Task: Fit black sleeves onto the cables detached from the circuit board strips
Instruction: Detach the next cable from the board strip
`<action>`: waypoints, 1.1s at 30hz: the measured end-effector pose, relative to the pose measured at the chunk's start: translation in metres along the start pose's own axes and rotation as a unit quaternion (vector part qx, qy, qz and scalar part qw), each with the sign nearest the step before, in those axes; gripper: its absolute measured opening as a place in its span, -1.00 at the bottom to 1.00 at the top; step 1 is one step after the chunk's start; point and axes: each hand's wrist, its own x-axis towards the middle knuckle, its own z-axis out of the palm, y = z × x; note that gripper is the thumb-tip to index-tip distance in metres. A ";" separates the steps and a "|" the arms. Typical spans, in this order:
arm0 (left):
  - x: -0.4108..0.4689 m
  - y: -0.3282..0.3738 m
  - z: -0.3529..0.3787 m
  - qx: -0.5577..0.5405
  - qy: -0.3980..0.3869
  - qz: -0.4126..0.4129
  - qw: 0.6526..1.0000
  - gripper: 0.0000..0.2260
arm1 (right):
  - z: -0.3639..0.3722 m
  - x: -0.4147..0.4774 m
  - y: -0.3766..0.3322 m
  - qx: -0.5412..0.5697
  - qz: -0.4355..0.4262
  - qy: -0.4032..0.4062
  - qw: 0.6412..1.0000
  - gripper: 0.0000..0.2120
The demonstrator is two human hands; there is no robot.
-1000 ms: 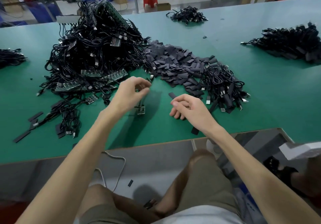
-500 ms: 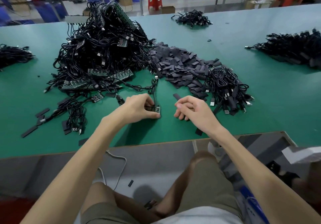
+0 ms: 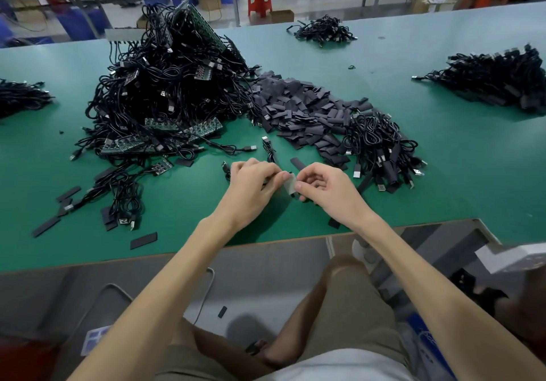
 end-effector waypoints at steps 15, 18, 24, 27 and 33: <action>-0.012 0.013 0.017 -0.024 0.075 0.002 0.997 -0.85 | -0.002 0.001 0.002 0.040 0.000 0.013 0.999 -0.86; -0.011 0.018 0.020 -0.080 0.075 -0.021 0.994 -0.92 | -0.002 0.000 0.002 0.027 -0.007 0.018 0.999 -0.90; -0.008 0.019 0.019 -0.167 0.057 -0.081 0.981 -0.93 | 0.000 -0.002 0.004 -0.062 -0.058 0.044 0.995 -0.80; -0.009 0.015 0.018 -0.169 0.046 -0.086 0.981 -0.94 | 0.001 -0.001 0.005 -0.090 -0.067 0.037 0.993 -0.82; -0.008 0.021 0.021 -0.151 0.062 -0.079 0.983 -0.90 | 0.002 0.002 0.007 -0.095 -0.050 0.031 0.994 -0.78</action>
